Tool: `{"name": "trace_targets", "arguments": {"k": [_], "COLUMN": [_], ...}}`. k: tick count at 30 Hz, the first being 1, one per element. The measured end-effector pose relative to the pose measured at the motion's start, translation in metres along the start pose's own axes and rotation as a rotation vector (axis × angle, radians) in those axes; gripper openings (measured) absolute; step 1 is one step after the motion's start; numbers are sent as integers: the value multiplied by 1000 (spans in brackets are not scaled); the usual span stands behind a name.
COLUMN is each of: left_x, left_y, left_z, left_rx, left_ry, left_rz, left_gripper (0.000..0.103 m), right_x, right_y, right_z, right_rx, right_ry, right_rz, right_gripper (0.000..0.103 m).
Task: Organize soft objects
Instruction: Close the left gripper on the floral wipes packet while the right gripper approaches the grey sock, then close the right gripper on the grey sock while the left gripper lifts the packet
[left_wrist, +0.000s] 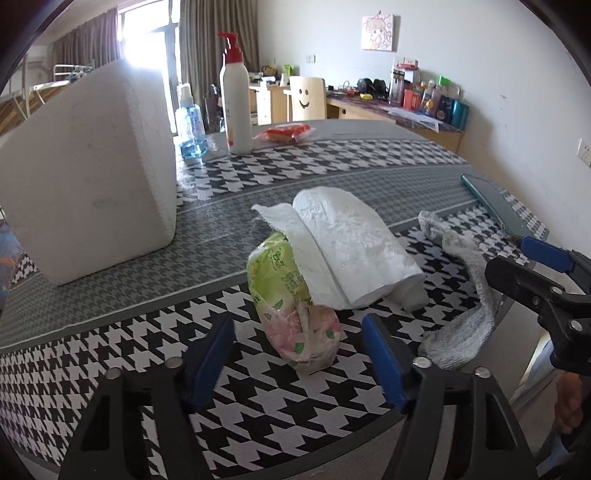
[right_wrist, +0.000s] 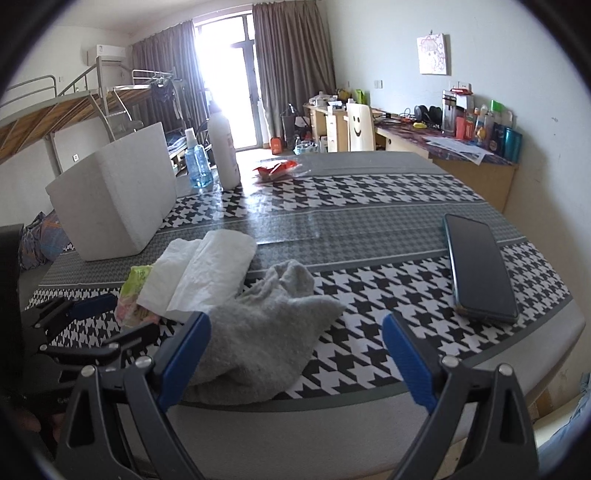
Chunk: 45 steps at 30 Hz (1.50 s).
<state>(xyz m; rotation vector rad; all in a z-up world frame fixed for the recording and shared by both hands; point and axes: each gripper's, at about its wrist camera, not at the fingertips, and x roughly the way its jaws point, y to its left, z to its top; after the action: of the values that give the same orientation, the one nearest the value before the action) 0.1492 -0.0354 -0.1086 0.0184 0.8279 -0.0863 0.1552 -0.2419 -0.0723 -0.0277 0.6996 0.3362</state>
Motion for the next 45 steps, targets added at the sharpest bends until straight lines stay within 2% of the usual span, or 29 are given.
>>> {"name": "trace_targets", "arguments": {"k": [4, 7, 14, 24, 25, 27, 29, 31, 35, 36, 38, 42, 45], "left_x": [4, 4, 2, -11, -13, -15, -18, -20, -26, -28, -33, -40, -48], "left_y": [-3, -5, -2, 8, 10, 13, 17, 19, 20, 20, 21, 20, 20], "left_z": [-1, 0, -1, -4, -4, -3, -3, -4, -4, -4, -4, -4, -3], "left_rx": [11, 20, 8, -6, -10, -18, -25, -32, -31, -30, -28, -25, -21], "left_ry": [9, -1, -14, -43, -47, -55, -64, -68, -85, -93, -106, -126, -145], "left_rz": [-1, 6, 0, 6, 9, 17, 26, 34, 31, 27, 24, 31, 32], "left_gripper": [59, 43, 33, 32, 32, 32, 32, 32, 32, 32, 32, 32, 32], "right_x": [2, 2, 7, 14, 14, 15, 17, 19, 18, 18, 18, 13, 1], "right_y": [-1, -3, -2, 8, 8, 10, 10, 11, 13, 14, 14, 10, 10], "right_z": [-3, -5, -7, -11, -11, -12, -13, -14, -17, -18, -20, -19, -13], "right_rx": [1, 8, 19, 3, 4, 2, 8, 5, -8, -13, -11, -3, -12], "right_ry": [11, 15, 44, 83, 84, 103, 132, 157, 174, 178, 178, 168, 125], "right_rz": [0, 1, 11, 42, 42, 61, 85, 84, 100, 91, 87, 97, 100], "right_gripper": [96, 96, 96, 96, 93, 80, 59, 46, 28, 27, 14, 11, 11]}}
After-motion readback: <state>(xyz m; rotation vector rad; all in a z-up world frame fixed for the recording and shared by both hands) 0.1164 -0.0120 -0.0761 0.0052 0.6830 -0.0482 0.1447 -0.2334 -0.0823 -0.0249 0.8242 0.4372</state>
